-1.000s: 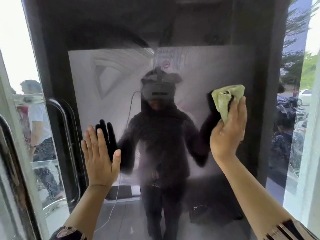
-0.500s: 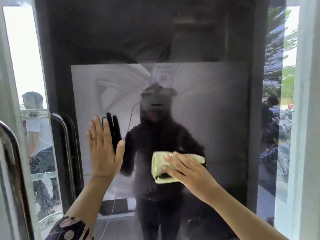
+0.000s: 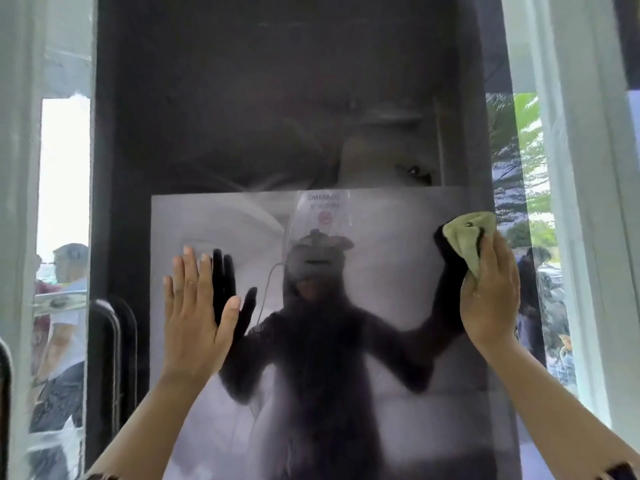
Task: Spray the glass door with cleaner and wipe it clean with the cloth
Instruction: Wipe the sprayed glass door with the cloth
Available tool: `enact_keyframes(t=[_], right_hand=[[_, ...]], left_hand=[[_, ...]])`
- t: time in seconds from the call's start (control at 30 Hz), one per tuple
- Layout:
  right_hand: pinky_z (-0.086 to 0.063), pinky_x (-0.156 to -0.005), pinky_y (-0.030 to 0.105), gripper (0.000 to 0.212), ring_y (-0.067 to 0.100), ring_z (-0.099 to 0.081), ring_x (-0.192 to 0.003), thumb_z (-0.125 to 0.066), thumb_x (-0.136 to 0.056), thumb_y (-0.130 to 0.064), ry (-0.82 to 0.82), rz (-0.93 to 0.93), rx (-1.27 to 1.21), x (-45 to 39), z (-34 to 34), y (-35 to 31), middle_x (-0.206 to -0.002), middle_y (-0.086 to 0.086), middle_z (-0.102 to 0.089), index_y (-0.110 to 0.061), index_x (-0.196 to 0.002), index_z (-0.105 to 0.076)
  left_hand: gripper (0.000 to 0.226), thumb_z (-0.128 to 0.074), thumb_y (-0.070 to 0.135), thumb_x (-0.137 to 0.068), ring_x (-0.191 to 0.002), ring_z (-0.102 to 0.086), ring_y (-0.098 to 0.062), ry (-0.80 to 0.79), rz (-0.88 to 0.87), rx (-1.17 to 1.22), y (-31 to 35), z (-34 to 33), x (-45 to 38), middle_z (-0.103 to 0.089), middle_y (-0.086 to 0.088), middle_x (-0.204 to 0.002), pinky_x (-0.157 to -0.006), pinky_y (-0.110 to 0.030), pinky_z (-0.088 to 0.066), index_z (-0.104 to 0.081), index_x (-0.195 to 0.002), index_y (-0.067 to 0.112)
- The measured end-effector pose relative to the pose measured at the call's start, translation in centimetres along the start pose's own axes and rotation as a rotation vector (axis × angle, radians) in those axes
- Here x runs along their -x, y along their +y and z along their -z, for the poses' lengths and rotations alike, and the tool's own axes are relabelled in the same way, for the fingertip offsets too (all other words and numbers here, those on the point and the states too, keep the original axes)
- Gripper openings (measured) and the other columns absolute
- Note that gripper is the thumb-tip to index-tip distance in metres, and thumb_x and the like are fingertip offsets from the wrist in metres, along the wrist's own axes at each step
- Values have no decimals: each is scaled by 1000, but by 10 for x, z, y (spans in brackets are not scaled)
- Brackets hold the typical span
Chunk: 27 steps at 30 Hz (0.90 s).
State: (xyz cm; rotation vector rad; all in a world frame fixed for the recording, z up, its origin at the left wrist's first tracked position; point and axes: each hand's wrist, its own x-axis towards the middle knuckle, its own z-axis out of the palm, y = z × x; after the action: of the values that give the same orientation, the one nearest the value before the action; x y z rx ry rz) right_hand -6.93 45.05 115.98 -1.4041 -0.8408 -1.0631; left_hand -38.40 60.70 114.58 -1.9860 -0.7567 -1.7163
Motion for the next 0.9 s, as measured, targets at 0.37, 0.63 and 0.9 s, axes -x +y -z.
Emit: enact_keyframes(t=[0.37, 0.63, 0.9], right_hand=[[-15, -112, 41, 59, 33, -21, -137, -37, -87, 8, 200, -153, -15, -100, -23, -46, -150, 17, -23, -7, -142, -24], [-24, -106, 45, 59, 38, -32, -128, -37, -84, 6, 159, -67, 52, -190, -38, -107, -146, 20, -29, -8, -141, -26], [-30, -99, 43, 57, 36, -39, -121, -37, -83, 5, -36, 460, 66, -134, -62, -169, -145, 16, -32, -6, -139, -33]], left_hand=[[70, -17, 48, -89, -138, 11, -13, 46, -11, -76, -40, 6, -76, 1, -7, -151, -112, -32, 9, -12, -144, 4], [66, -18, 45, -91, -139, 11, -14, 162, 33, -8, -55, 4, -111, 6, -1, -150, -111, -22, 14, -8, -144, 7], [66, -18, 44, -91, -138, 12, -13, 187, 36, 59, -51, 5, -109, 5, -3, -151, -109, -19, 15, -8, -144, 6]])
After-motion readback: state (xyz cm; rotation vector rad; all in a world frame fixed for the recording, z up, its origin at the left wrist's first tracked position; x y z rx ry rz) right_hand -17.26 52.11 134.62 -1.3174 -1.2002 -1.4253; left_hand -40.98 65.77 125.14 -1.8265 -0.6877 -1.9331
